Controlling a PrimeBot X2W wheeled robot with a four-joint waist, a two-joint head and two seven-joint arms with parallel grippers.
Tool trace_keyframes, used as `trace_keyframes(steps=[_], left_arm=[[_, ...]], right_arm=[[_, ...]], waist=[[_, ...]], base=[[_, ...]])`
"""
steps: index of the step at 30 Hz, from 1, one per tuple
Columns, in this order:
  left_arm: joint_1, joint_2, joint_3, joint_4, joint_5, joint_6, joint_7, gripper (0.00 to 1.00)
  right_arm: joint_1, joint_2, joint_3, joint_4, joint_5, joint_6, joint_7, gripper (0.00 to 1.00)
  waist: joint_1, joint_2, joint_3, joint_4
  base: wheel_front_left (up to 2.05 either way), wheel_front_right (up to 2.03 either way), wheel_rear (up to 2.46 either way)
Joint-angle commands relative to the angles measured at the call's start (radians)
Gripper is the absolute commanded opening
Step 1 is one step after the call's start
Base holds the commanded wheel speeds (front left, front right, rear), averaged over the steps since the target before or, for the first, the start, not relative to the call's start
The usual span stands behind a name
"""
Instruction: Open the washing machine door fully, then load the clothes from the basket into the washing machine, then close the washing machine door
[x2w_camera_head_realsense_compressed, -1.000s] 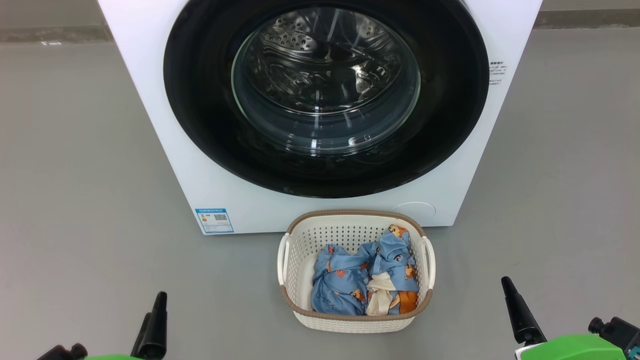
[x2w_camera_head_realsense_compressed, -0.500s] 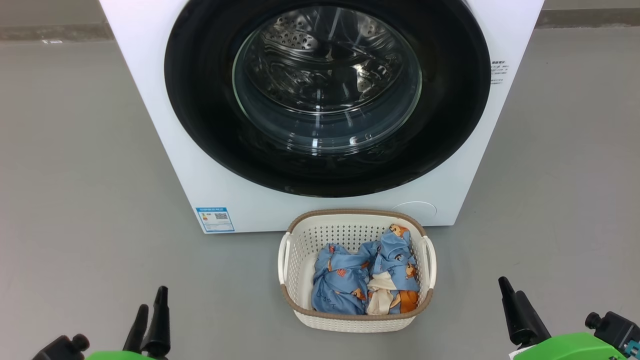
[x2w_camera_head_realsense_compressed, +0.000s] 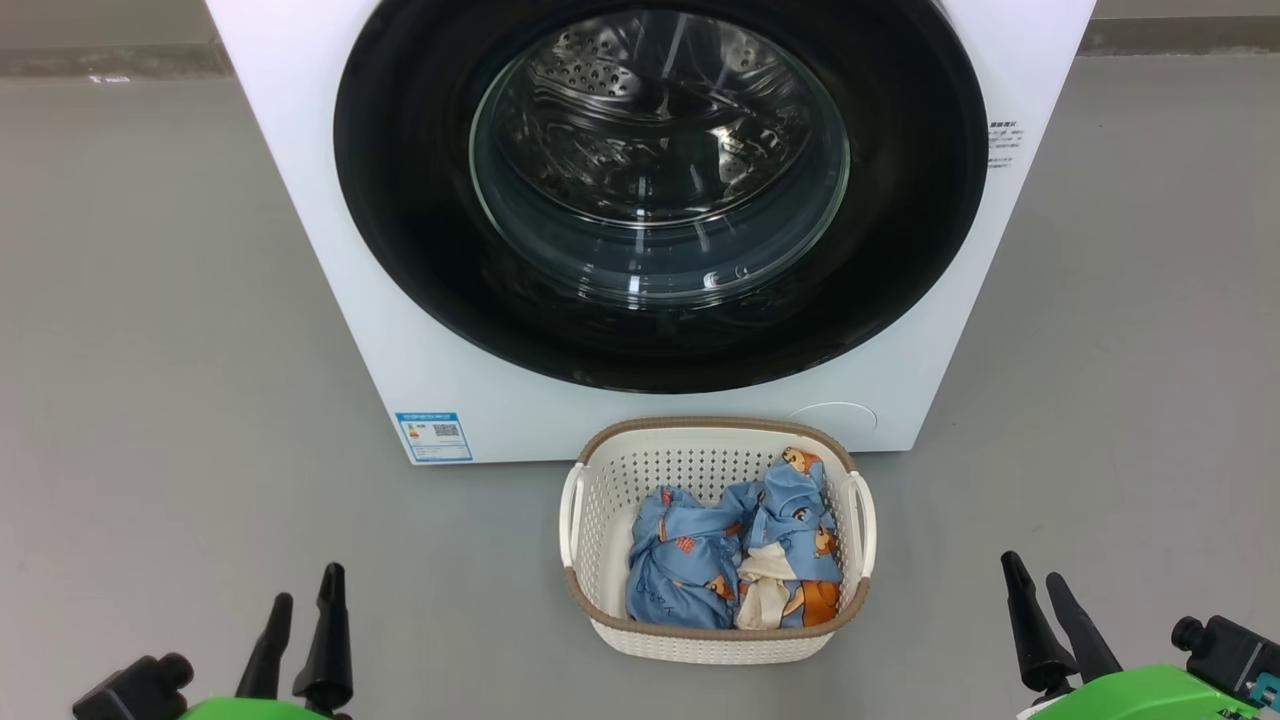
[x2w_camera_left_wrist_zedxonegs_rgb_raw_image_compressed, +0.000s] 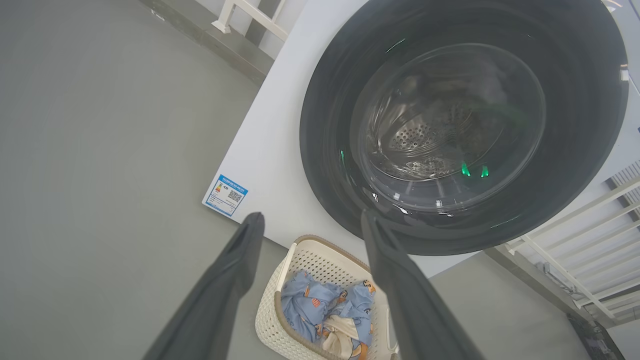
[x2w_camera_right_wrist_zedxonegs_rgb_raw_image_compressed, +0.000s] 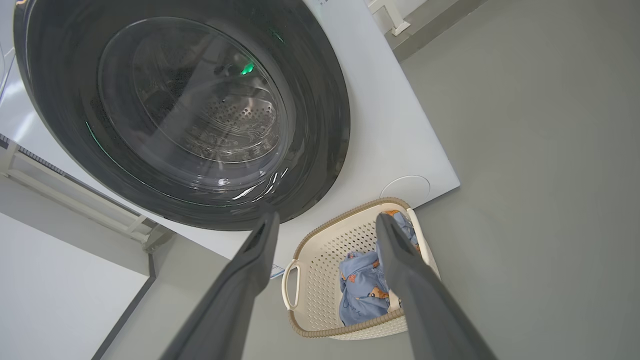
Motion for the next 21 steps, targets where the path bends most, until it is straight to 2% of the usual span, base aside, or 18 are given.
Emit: trace_keyframes(steps=[1, 21], left_arm=[[-0.015, 0.019, 0.018, -0.034, 0.033, -0.002, -0.016, 1.00], [-0.004, 0.030, -0.001, -0.052, 0.249, -0.002, -0.075, 1.00]], right_arm=[[-0.007, -0.015, 0.016, -0.029, -0.036, 0.001, -0.017, 1.00], [0.011, -0.021, 0.025, -0.044, -0.251, 0.001, -0.076, 1.00]], waist=[[-0.0001, 0.0000, -0.001, 0.000], [-0.0001, 0.0000, -0.001, -0.006]], base=[[0.00, 0.00, 0.00], [0.00, 0.00, 0.00]])
